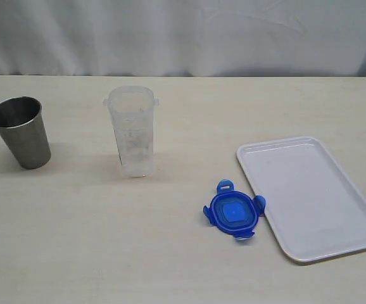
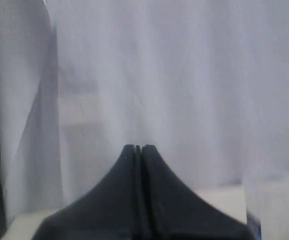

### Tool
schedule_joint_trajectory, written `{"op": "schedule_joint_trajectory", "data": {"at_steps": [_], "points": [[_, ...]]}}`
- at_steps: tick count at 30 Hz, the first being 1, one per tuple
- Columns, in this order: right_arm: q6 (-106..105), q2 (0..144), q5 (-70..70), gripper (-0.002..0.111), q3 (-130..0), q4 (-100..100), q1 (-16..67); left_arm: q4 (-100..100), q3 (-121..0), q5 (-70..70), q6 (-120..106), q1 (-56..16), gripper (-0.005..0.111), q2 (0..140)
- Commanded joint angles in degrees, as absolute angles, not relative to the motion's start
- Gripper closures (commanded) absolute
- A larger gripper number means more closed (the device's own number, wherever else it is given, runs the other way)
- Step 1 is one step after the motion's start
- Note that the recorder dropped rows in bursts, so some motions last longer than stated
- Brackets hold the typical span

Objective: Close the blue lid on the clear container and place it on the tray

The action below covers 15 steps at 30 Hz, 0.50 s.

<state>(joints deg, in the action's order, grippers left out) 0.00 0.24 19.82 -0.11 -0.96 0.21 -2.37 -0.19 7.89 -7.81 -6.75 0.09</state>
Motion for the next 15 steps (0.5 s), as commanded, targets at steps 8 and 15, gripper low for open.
{"op": "schedule_joint_trajectory", "data": {"at_steps": [8,15], "points": [[0.00,0.00,19.83,0.104,0.00,-1.23,0.18,0.87,0.00,29.44,7.05,-6.72,0.104,4.58],[0.00,0.00,19.83,0.104,0.00,-1.23,0.18,5.75,-7.43,38.80,6.44,-6.72,0.007,33.09]]}}
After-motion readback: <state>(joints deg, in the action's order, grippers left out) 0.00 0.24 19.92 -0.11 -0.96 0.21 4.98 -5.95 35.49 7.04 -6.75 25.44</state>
